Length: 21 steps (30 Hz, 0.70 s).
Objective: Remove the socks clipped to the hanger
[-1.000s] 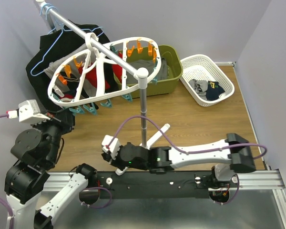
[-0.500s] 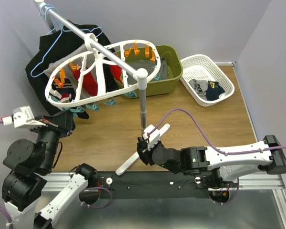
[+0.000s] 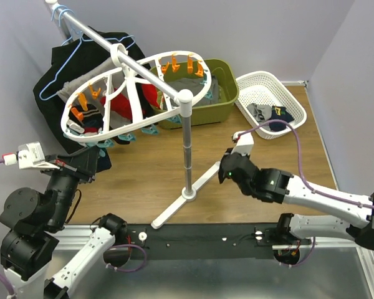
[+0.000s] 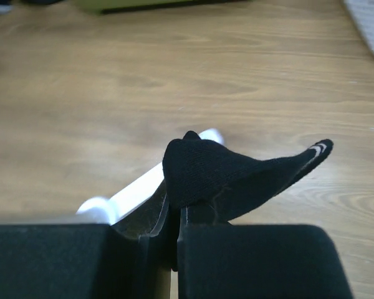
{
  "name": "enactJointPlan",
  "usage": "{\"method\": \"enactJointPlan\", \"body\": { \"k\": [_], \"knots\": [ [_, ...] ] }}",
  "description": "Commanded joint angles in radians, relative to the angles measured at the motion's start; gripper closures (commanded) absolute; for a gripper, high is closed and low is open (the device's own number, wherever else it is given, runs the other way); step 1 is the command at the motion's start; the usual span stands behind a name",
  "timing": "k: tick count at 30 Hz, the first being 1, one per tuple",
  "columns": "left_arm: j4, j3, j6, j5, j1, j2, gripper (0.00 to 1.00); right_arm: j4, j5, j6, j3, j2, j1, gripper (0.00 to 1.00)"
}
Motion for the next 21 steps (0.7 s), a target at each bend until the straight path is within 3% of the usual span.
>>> {"method": "enactJointPlan", "body": {
  "k": [1,7,13,16,21],
  "knots": [
    [0.04,0.011,-0.011,0.111,-0.002,-0.049,1.0,-0.019,-0.093,-0.074,0.096,0.097,-0.239,0.99],
    [0.073,-0.006,-0.034,0.232,0.0,-0.078,1.0,0.033,-0.306,-0.245,0.264,0.268,-0.599,0.99],
    [0.115,0.0,-0.037,0.309,-0.002,-0.101,1.0,-0.051,-0.458,-0.308,0.595,0.551,-0.859,0.99],
    [0.137,-0.009,-0.043,0.371,0.0,-0.105,1.0,-0.135,-0.488,-0.321,0.773,0.697,-0.926,0.99],
    [0.198,-0.034,-0.045,0.454,0.0,-0.107,1.0,-0.249,-0.38,-0.391,1.032,0.895,-0.963,0.94]
  ]
}}
